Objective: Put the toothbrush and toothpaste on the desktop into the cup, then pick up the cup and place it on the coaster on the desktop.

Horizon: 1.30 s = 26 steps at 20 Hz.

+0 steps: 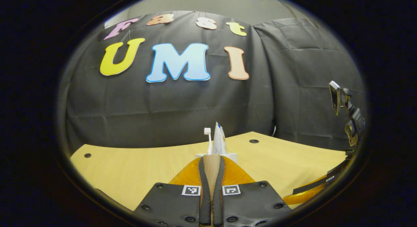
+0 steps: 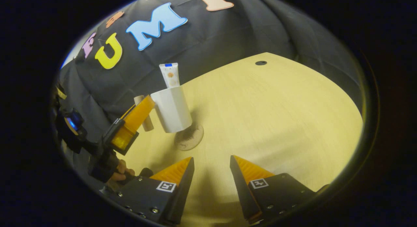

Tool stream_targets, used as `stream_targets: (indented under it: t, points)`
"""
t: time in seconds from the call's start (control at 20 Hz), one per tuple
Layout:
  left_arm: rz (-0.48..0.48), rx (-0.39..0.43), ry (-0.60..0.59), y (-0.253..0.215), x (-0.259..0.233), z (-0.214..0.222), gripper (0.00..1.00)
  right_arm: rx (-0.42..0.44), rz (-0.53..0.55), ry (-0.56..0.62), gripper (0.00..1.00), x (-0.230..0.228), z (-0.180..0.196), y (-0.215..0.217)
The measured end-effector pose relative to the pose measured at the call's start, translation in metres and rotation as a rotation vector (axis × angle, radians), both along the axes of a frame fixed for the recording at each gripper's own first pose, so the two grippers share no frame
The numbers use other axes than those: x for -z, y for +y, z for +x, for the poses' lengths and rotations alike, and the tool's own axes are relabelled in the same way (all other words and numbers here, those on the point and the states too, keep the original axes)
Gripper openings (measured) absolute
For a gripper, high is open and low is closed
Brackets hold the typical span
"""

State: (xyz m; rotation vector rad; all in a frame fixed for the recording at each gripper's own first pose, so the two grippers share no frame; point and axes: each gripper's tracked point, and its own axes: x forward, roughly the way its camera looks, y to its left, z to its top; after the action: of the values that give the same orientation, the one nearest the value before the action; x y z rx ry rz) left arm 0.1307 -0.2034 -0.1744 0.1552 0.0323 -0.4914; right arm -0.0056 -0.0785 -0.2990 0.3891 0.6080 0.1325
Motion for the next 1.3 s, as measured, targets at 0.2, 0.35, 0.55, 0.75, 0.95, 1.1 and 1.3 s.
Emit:
stream_targets:
  t: [0.2, 0.35, 0.55, 0.75, 0.95, 1.1, 1.3]
  points:
    - [0.019, -0.003, -0.003, -0.009, 0.01, -0.003, 0.1, 0.011, 0.012, 0.007, 0.68, 0.003, -0.005, -0.012]
    - [0.013, -0.024, -0.004, -0.004, 0.013, -0.005, 0.1, 0.012, 0.021, 0.007, 0.68, 0.002, -0.004, -0.015]
    - [0.022, -0.05, 0.005, 0.005, 0.024, -0.017, 0.1, 0.004, 0.026, 0.001, 0.68, 0.001, -0.006, -0.013]
    - [0.021, -0.07, 0.019, 0.009, 0.033, -0.026, 0.1, -0.005, 0.025, 0.0, 0.68, 0.002, -0.011, -0.01]
    - [0.013, -0.083, 0.055, 0.024, 0.041, -0.031, 0.25, -0.012, 0.03, 0.004, 0.68, 0.007, -0.018, -0.004]
    - [0.009, -0.072, 0.033, 0.028, 0.038, -0.052, 0.35, -0.02, 0.024, -0.002, 0.68, 0.006, -0.026, 0.0]
    - [0.018, -0.093, 0.01, 0.038, 0.034, -0.069, 0.41, -0.025, 0.009, -0.033, 0.68, -0.005, -0.03, 0.003]
